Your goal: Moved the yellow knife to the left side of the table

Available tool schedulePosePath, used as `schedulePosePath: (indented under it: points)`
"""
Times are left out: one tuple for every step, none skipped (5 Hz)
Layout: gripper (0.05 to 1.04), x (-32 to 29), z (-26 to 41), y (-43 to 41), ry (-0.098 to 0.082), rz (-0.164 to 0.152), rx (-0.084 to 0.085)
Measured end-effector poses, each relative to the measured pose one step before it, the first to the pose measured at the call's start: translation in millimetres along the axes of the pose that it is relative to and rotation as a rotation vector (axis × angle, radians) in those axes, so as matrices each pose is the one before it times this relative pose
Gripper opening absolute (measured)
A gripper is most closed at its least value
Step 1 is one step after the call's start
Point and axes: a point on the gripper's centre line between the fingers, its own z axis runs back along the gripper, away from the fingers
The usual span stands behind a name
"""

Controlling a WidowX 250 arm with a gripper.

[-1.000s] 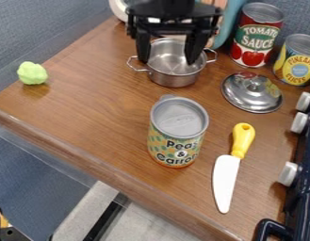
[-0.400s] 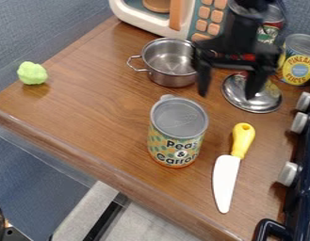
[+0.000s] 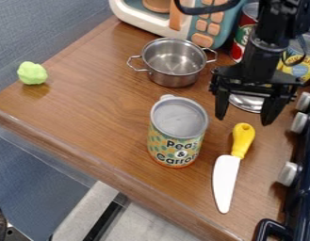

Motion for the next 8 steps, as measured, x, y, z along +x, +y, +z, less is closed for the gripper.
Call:
schedulePosePath:
  points:
    - [1.0,-13.08,-8.96,-3.3,-0.0076,-0.0478,0.021]
    - [1.0,-11.13,-7.42,3.29,0.0172,-0.0041,0.031]
    - [0.947,-9.55,-2.22,-5.86,-0.0177,-0.0521,0.0187]
    - [0.656,-1.86,-1.89,-4.48,-0.0305,-0.0121,-0.0004]
    - [0.405,-3.42,-0.74,-0.52,-0.0282,-0.0051,0.0342]
    - [0.397,-0.12,-0.3,2.32,-0.0005,0.0093,0.0139]
    - [0.397,2.75,3.55,1.87,-0.0016,-0.0037,0.0138]
    - [0.397,16.35,15.07,9.9,-0.0268,0.0243,-0.0181]
